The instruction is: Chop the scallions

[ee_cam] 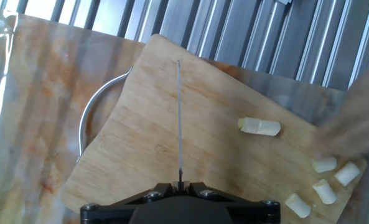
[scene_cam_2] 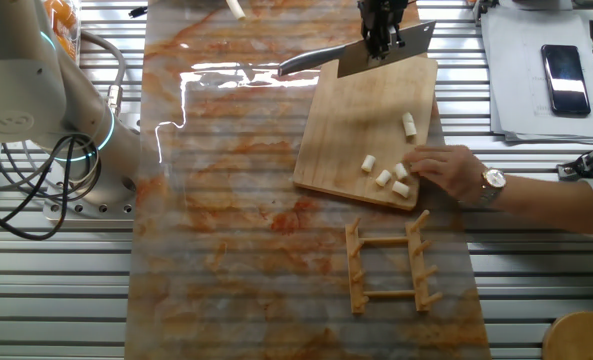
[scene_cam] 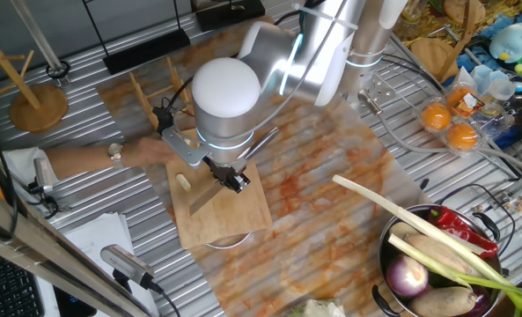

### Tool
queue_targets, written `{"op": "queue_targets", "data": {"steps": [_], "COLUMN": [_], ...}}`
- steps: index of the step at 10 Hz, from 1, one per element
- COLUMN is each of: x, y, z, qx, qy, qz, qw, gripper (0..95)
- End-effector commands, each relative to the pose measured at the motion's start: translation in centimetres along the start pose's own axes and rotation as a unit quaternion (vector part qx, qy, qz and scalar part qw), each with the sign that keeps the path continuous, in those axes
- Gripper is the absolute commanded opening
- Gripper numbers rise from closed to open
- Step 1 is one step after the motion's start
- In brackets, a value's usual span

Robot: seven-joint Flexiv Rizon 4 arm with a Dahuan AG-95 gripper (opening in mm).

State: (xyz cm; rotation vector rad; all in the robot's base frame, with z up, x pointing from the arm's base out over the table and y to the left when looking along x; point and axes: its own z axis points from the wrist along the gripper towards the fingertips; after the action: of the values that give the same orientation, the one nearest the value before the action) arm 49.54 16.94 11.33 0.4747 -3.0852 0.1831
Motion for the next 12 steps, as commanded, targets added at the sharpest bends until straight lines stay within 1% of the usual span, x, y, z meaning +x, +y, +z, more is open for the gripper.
{"op": "queue_targets", "data": {"steps": [1,12], "x": [0.09,0.24], "y": [0.00,0.02], "z": [-0.02,-0.09], "qx": [0.001,0.002], "qy": [-0.003,-0.004], "qz": [0.004,0.010], "qw": [1.0000,0.9999], "gripper": [0.0,0.0]}}
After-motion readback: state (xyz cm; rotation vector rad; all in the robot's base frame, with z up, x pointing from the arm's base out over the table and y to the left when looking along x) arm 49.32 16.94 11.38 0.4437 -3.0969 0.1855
